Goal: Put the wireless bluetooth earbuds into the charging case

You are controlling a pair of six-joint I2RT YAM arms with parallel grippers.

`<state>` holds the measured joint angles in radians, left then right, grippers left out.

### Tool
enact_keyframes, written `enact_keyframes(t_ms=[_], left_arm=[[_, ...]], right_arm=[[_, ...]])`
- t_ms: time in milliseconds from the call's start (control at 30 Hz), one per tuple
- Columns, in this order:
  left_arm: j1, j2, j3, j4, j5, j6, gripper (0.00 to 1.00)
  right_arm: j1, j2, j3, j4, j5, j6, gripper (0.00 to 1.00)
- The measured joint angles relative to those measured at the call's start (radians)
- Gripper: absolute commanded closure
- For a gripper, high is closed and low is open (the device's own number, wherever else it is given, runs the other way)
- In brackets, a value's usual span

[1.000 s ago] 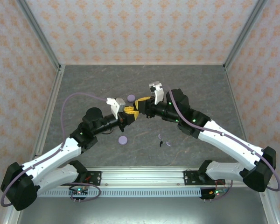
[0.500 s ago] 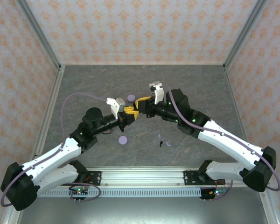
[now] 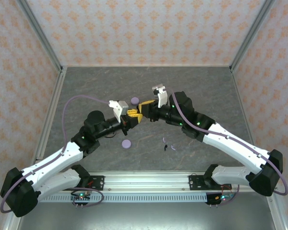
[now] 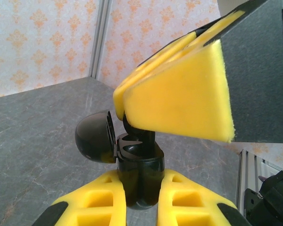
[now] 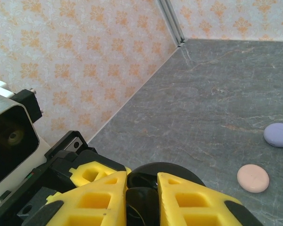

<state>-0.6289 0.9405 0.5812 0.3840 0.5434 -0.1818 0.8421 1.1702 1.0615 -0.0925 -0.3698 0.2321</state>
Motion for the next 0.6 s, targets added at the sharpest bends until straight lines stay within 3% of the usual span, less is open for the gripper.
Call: enact_keyframes(t_ms=[167, 467, 600], left_arm=[[0.0, -0.003, 0.0, 0.001, 0.001, 0.0, 0.96], [0.0, -0.005, 0.0, 0.002, 0.0, 0.0, 0.96], [0.0, -0.006, 0.0, 0.002, -0.002, 0.001, 0.96]], right_arm=[[0.0, 0.0, 0.0, -0.013, -0.016, 0.005, 0.75], [-0.006, 0.0, 0.017, -0.065, -0.016, 0.004, 0.54], [-0.03, -0.022, 0.048, -0.133, 0.014, -0.001, 0.5]])
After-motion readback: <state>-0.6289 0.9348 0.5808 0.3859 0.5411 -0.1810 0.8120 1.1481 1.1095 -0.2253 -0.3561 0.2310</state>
